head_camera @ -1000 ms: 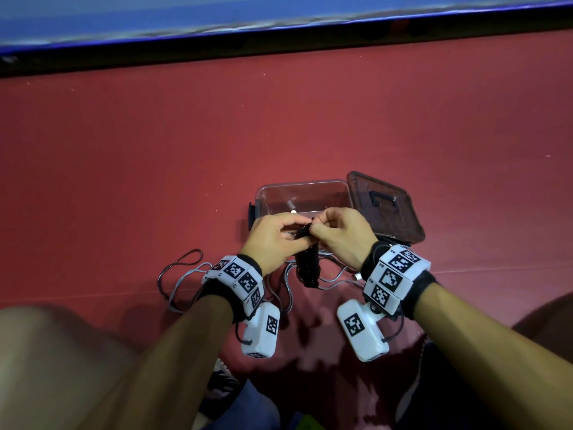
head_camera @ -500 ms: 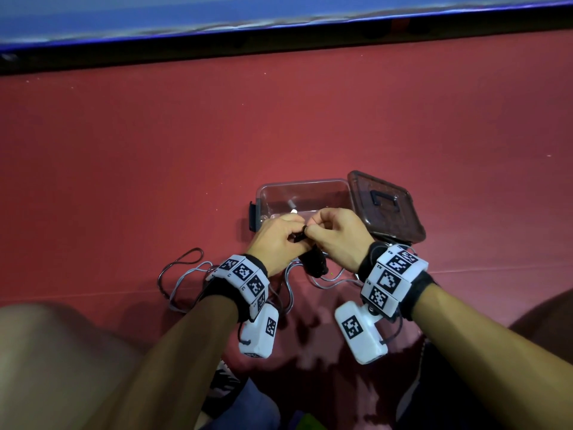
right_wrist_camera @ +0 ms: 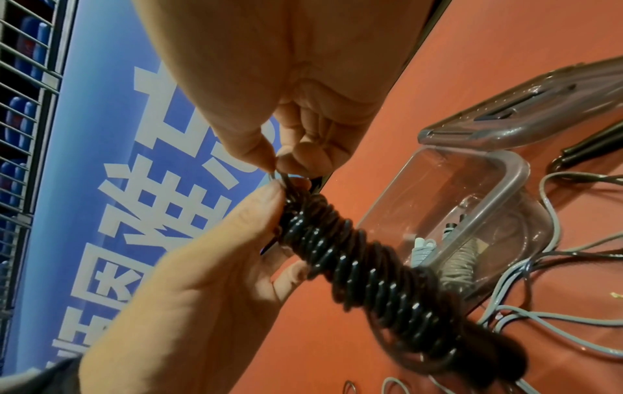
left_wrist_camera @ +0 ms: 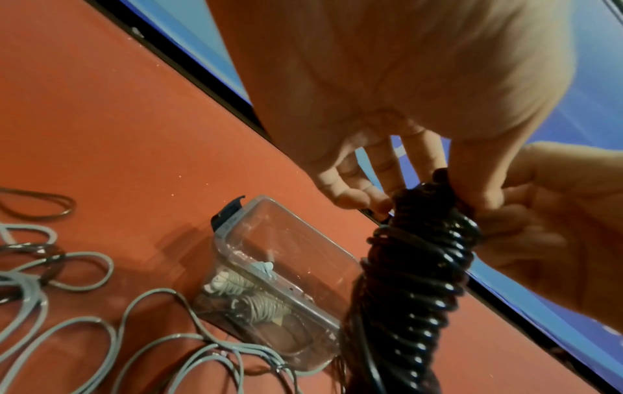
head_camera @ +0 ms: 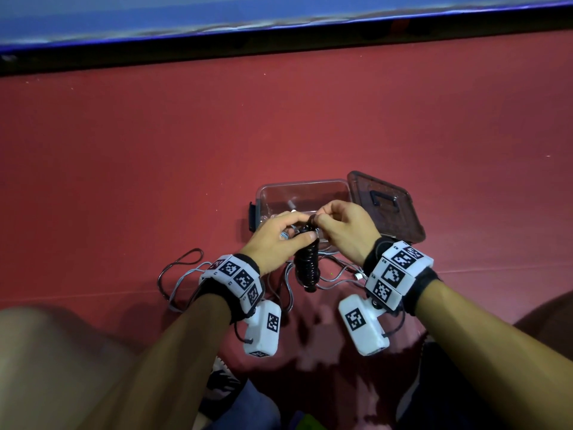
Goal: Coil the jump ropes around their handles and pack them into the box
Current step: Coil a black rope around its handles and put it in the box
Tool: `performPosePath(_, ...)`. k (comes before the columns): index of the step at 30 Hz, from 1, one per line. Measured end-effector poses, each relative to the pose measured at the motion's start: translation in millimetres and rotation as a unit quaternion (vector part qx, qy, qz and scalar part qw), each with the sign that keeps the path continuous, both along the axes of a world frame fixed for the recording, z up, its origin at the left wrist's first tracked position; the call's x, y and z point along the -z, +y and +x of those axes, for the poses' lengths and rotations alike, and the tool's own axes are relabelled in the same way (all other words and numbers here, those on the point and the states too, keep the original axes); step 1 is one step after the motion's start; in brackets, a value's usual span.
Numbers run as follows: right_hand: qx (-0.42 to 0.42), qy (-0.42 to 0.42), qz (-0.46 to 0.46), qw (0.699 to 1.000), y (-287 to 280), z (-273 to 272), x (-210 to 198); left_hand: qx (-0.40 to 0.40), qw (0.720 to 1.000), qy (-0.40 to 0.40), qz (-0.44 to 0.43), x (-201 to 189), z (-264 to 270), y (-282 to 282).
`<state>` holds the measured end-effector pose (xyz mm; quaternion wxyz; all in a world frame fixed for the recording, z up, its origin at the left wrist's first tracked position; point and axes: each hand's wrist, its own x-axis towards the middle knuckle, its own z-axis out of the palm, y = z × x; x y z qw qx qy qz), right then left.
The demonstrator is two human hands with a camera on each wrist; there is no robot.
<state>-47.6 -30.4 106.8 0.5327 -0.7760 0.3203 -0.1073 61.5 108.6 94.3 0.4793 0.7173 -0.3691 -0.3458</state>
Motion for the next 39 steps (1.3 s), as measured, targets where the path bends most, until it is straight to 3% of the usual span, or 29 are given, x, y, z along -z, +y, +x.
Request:
performPosePath(9, -0.007, -0.021, 0.063, 0.998, 4, -2, -10, 0.016, 0.992, -0.125, -0.002, -7, -2, 0)
performPosePath(17, 0.007, -0.049, 0.132, 0.99, 8, -1, -12, 0.007, 0.999, -0.048, -0.002, -3, -6, 1)
performPosePath(33, 0.01, -0.053, 0.132, 0.99, 1, -3, -8, 0.028, 0.999, 0.007, 0.014, -4, -11, 2)
performPosePath(39, 0.016, -0.066, 0.152, 0.986, 1, -2, -9, -0.012, 0.999, 0.038, 0.017, 3, -8, 0)
